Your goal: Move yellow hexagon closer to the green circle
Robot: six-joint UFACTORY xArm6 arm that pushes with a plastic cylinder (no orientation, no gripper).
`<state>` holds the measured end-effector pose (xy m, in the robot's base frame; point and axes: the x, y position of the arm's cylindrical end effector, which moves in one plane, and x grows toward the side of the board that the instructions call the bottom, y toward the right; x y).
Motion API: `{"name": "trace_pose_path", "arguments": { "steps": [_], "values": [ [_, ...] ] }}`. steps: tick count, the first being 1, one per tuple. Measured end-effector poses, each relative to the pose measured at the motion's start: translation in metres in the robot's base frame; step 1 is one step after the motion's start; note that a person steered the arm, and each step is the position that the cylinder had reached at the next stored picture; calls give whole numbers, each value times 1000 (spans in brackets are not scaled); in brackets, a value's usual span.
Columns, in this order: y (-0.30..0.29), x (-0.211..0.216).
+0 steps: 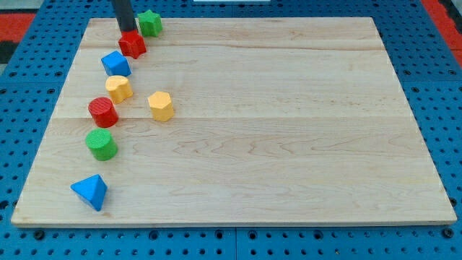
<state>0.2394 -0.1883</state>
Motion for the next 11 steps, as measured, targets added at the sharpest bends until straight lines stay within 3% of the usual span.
{"name": "trace_pose_path", "arguments": {
  "steps": [2, 3, 8, 9, 11],
  "values": [
    [68, 6],
    [116, 41],
    [85, 230],
    [85, 251],
    [77, 189]
  ]
}}
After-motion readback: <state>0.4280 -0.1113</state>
